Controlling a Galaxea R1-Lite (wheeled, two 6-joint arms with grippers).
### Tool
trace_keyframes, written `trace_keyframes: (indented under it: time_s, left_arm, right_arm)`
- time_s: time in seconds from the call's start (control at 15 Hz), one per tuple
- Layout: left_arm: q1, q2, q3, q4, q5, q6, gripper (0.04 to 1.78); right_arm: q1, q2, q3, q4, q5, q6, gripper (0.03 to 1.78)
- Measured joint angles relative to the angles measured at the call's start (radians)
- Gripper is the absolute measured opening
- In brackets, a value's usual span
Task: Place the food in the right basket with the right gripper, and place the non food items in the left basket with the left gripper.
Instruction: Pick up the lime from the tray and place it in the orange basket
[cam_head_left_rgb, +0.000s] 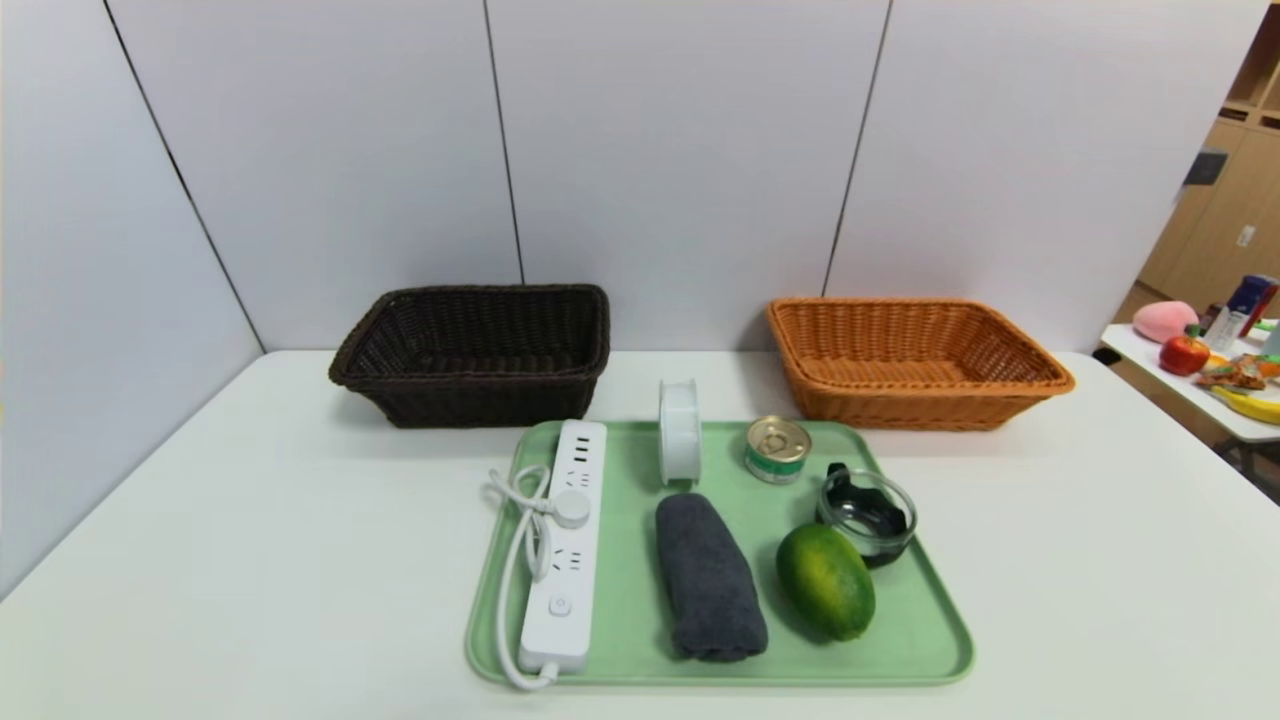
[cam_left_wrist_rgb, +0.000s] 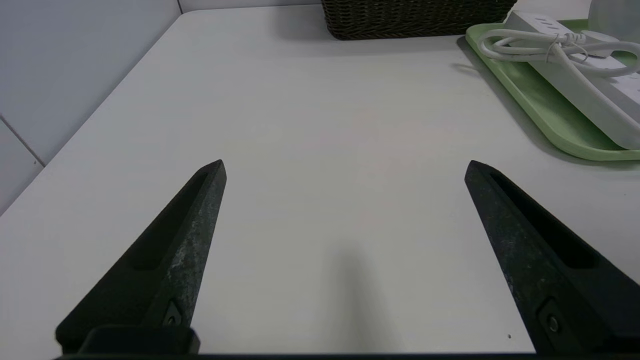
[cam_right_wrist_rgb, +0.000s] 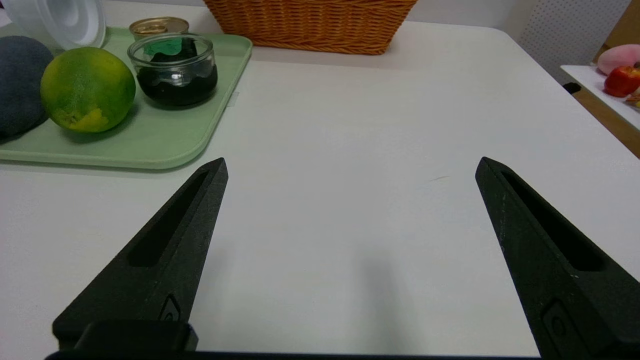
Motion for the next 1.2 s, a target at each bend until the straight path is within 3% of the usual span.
trace_keyframes:
  time_s: [0.27, 0.47, 0.53, 0.67, 0.8, 0.93, 1.2]
  left_arm:
    - [0.001, 0.0, 0.0, -0.001, 0.002, 0.001, 1.69]
    - [0.001, 0.001, -0.047, -0.012, -0.021, 0.093, 1.69]
    - [0.001, 0.005, -0.092, 0.011, -0.043, 0.107, 1.69]
    - [0.0, 0.054, -0.189, 0.065, -0.076, 0.113, 1.69]
    - [-0.001, 0.165, -0.272, 0.034, -0.087, 0.109, 1.69]
    - [-0.002, 0.321, -0.343, -0.052, -0.09, 0.089, 1.69]
    - [-0.002, 0.685, -0.48, -0.287, -0.091, 0.059, 1.69]
  right_arm:
    - [0.0, 0.0, -0.001, 0.001, 0.026, -0.036, 1.71]
    - [0.0, 0.0, -0.016, -0.013, 0.056, -0.104, 1.71]
    - [0.0, 0.001, -0.045, -0.018, 0.088, -0.104, 1.71]
    - [0.0, 0.03, -0.134, -0.022, 0.22, -0.104, 1.71]
    - [0.004, 0.112, -0.23, -0.033, 0.293, -0.09, 1.71]
    - [0.017, 0.241, -0.333, -0.061, 0.309, -0.047, 1.71]
    - [0.036, 0.584, -0.503, -0.238, 0.329, -0.002, 1.71]
